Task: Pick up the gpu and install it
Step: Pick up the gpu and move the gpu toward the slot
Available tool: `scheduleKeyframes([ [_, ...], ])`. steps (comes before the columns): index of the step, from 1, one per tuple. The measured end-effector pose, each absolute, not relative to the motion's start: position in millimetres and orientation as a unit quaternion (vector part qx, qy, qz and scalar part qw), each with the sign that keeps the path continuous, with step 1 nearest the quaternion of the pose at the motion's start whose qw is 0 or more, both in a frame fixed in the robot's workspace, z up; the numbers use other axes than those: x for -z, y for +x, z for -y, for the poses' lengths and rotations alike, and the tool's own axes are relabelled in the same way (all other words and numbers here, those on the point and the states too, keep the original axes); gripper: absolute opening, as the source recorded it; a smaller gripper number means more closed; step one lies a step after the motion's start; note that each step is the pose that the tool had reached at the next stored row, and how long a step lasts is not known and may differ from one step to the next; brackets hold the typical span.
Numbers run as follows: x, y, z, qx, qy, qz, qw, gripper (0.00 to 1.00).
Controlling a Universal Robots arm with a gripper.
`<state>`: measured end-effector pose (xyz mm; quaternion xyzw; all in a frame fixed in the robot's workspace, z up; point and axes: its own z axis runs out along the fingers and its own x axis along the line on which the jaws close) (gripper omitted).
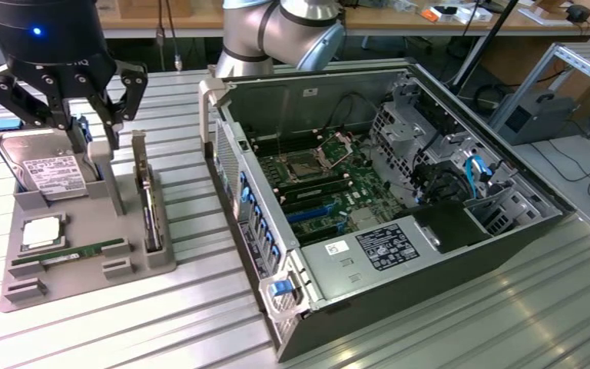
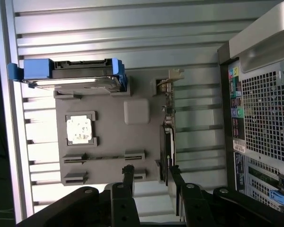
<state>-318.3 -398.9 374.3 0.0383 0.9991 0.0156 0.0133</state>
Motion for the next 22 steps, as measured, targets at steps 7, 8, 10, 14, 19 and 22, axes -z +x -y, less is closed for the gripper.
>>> scheduleKeyframes([
  [7, -368.0, -319.2, 399.0, -0.016, 0.038, -0.999, 0.013, 0.42],
  [8, -366.2, -319.1, 398.9, -0.016, 0.038, -0.999, 0.013, 0.42],
  [10, -362.9, -317.4, 399.0, -0.016, 0.038, -0.999, 0.013, 0.42],
  [14, -358.1, -313.4, 399.0, -0.016, 0.038, -0.999, 0.013, 0.42],
  [19, -352.7, -309.8, 399.0, -0.015, 0.038, -0.999, 0.013, 0.42],
  [22, -351.1, -309.4, 399.0, -0.016, 0.038, -0.999, 0.013, 0.42],
])
